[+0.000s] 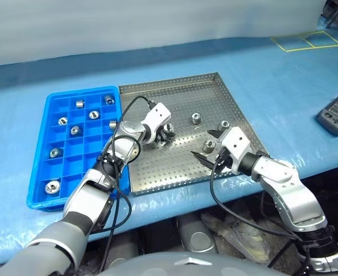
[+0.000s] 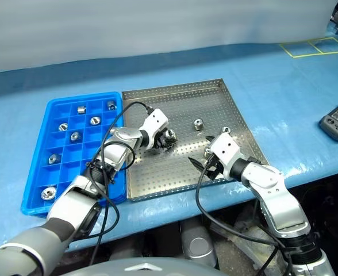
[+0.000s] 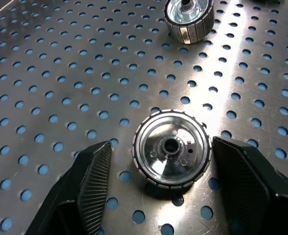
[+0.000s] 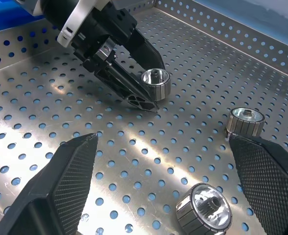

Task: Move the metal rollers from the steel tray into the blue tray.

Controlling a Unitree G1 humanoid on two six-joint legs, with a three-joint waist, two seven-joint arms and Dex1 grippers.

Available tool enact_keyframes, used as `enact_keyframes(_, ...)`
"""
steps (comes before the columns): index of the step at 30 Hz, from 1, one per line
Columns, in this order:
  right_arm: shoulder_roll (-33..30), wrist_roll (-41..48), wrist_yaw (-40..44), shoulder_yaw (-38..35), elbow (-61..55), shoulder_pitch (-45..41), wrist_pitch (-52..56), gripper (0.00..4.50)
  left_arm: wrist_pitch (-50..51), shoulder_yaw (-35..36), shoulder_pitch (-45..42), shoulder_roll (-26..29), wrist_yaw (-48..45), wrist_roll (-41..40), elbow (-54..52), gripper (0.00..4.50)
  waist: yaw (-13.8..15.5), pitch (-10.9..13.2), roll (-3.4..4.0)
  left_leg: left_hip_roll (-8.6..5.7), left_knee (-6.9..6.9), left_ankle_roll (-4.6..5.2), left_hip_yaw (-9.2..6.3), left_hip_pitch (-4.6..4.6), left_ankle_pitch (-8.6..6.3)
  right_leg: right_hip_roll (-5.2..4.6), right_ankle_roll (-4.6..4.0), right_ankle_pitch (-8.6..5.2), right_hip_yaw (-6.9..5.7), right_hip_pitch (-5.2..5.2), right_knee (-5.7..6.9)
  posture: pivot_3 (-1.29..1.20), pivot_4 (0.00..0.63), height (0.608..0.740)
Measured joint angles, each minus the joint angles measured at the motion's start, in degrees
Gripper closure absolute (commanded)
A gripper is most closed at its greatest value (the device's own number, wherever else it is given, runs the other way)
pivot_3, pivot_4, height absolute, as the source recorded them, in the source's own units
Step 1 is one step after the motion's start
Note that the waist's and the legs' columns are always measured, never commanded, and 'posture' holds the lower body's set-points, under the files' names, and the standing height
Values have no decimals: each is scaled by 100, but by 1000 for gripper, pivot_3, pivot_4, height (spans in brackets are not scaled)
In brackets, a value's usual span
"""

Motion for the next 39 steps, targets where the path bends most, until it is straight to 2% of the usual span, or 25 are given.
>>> enact_keyframes(2, 0, 0, -3, 0, -9, 4, 0, 0, -16, 27, -1, -12, 11, 6, 16, 1504, -5, 0, 0, 0, 0, 0, 0, 1, 0, 0, 1, 0, 0, 0, 0, -338, 150, 740)
enact_keyframes(6, 0, 1, -5, 0, -20, 4, 2, 0, -20, 44, -1, -7, 0, 4, 18, 2754, -6, 0, 0, 0, 0, 1, 0, 0, 0, -1, 0, 0, 0, 0, 0, -335, 150, 740)
enact_keyframes(7, 0, 1, -5, 0, -20, 3, 2, 0, -19, 44, -1, -8, -1, 4, 18, 2798, -6, 0, 0, 0, 0, 1, 0, 0, -1, -1, 0, 0, 0, 0, -1, -330, 150, 740)
enact_keyframes(17, 5, 0, 21, 24, -9, -70, 2, 0, -15, 44, 121, 70, 0, 4, -170, 2796, -17, 0, 0, 1, 0, 0, 3, 3, -1, 2, 1, 0, 5, -1, 2, -304, 150, 740)
enact_keyframes(20, 26, 1, 67, 85, 32, -136, 2, 0, 125, 152, 500, 289, -25, -73, -835, 2796, -34, 0, 1, 5, -1, 0, 3, 1, 0, 3, -24, 16, 7, -8, 6, -272, 150, 740)
enact_keyframes(27, 195, 19, 406, 436, 495, -456, -27, 0, 1080, 815, 1421, 1244, -104, -472, -3697, 2796, 91, 0, 4, 6, 0, -2, 2, 3, 0, -1, -28, 18, 4, -7, 7, -179, 150, 740)
enact_keyframes(31, 220, 0, 555, 526, 727, -702, -83, 0, 1711, 1394, 1949, 1684, 9, -730, -4993, 2796, 276, 0, 6, 11, -1, -6, -4, 2, 0, -1, -31, 17, -2, -11, 8, -124, 150, 740)
enact_keyframes(34, 268, -11, 719, 672, 929, -943, -156, 0, 2229, 2113, 2490, 2128, 324, -689, -5924, 2796, 412, 0, 6, 18, -1, -13, -11, 4, 2, 0, -36, 15, -11, -11, 9, -80, 150, 740)
enact_keyframes(36, 293, -29, 809, 746, 1046, -1023, -225, 0, 2537, 2518, 2976, 2405, 566, -593, -6346, 2796, 543, 0, 6, 18, -3, -16, -18, 5, 3, 2, -42, 12, -20, -10, 10, -51, 150, 740)
enact_keyframes(39, 335, -56, 925, 840, 1186, -1149, -276, 0, 2880, 2783, 3624, 2484, 809, -475, -6729, 2796, 826, 0, 5, 10, -3, -17, -26, 3, 4, -2, -45, 10, -31, -6, 8, -23, 150, 740)
